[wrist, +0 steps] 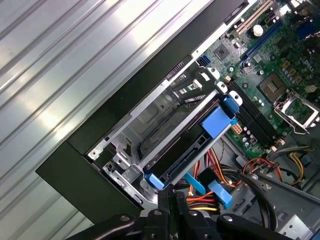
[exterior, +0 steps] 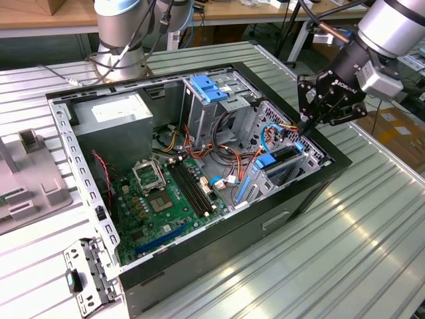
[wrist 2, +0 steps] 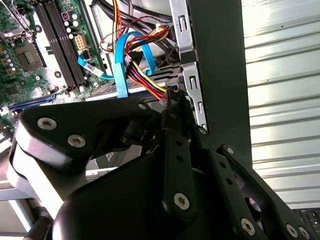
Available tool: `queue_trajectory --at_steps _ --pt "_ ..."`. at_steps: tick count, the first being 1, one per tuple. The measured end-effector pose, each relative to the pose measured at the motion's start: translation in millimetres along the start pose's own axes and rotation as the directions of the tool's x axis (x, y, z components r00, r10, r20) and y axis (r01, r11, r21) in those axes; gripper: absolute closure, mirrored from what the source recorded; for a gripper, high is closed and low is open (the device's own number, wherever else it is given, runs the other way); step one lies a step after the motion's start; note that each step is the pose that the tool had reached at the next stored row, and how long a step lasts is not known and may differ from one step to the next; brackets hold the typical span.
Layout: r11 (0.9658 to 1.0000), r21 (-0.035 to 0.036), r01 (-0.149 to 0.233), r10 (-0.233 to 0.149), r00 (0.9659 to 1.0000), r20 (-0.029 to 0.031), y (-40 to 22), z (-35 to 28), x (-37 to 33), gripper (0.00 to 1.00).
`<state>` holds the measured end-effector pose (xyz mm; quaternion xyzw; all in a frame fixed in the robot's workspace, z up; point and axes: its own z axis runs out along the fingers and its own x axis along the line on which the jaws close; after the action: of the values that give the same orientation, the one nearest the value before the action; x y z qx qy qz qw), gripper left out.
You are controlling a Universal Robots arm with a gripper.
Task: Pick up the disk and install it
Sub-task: 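Insert the first disk wire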
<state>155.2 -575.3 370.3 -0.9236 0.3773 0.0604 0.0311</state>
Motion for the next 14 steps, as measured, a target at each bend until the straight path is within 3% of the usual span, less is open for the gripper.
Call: queue_trajectory --at_steps 8,14 --pt "1.0000 0.0001 0.000 0.000 1.0000 0.0001 8.9 2.4 -0.1 0.83" --pt "1.0000 0.0001 0.000 0.000 1.0000 0.0001 14.4 5.6 -3.8 0.83"
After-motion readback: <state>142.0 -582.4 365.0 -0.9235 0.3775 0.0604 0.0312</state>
